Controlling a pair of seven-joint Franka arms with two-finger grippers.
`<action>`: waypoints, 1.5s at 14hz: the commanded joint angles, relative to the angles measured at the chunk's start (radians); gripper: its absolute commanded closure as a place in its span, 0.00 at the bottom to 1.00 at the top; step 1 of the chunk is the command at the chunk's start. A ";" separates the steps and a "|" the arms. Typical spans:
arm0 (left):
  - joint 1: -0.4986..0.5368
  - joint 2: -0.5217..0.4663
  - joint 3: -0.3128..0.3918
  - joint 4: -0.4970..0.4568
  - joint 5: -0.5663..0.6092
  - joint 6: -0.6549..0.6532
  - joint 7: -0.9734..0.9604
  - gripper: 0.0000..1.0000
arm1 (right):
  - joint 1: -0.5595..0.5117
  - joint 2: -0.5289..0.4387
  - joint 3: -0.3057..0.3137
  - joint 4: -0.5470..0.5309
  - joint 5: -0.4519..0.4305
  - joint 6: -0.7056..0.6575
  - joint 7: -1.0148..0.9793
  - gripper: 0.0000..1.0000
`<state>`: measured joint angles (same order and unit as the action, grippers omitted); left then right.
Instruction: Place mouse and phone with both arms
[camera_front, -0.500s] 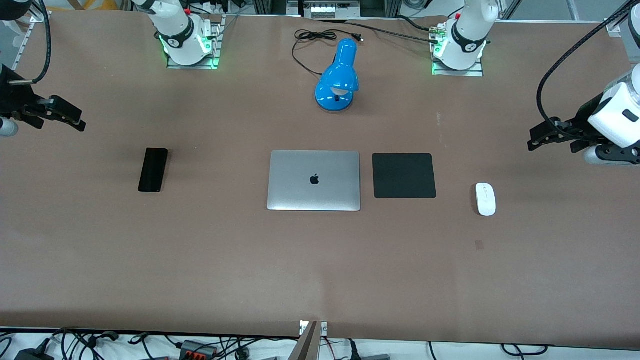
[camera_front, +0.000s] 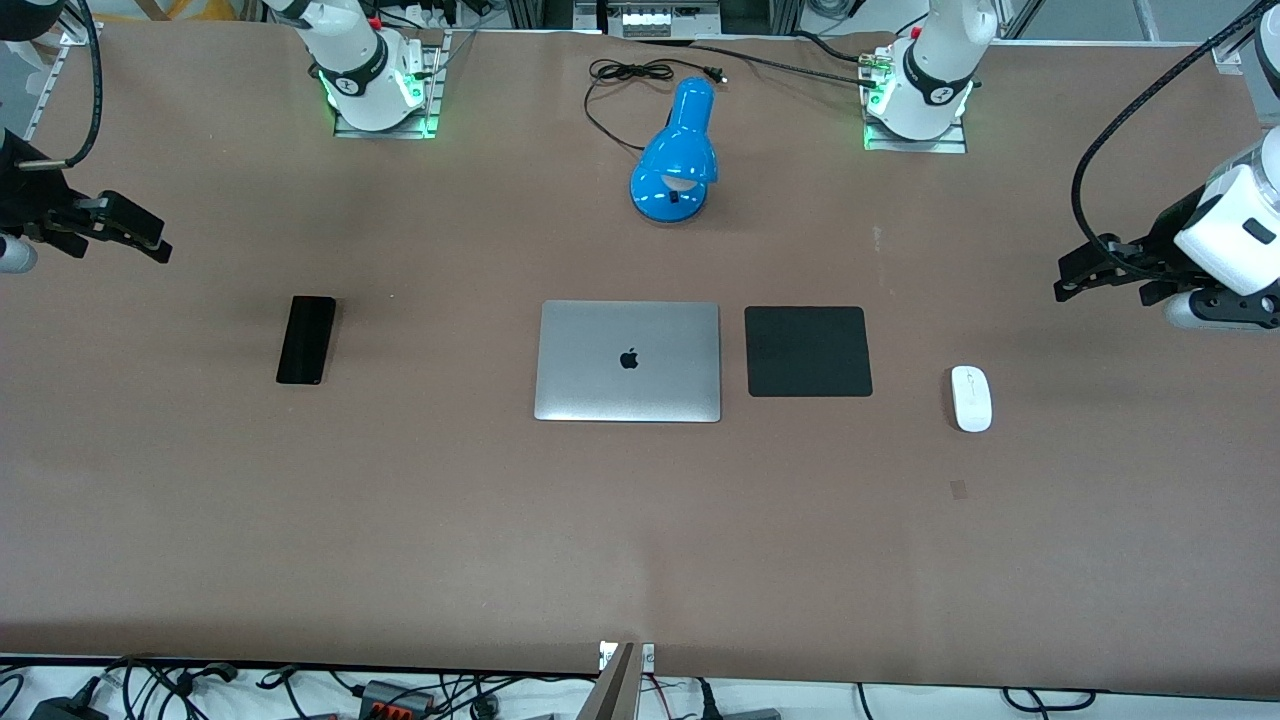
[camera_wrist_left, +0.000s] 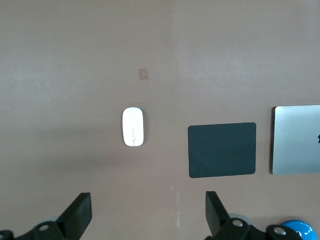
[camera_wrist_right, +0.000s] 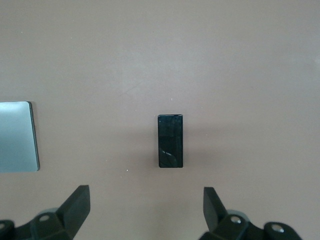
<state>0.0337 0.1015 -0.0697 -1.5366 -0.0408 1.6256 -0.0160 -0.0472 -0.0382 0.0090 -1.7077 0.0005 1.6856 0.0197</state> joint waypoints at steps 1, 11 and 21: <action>-0.003 0.006 -0.002 0.029 -0.013 -0.029 0.002 0.00 | 0.009 -0.011 -0.007 -0.006 0.004 -0.001 -0.017 0.00; 0.005 0.007 -0.004 0.029 -0.002 -0.050 -0.007 0.00 | 0.006 0.142 -0.009 -0.006 -0.002 0.037 -0.003 0.00; 0.046 0.110 0.007 0.026 -0.001 -0.165 0.010 0.00 | 0.000 0.316 -0.011 -0.024 -0.068 0.155 0.002 0.00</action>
<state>0.0795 0.1665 -0.0640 -1.5384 -0.0407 1.4784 -0.0169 -0.0464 0.2512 0.0005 -1.7245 -0.0511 1.8061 0.0199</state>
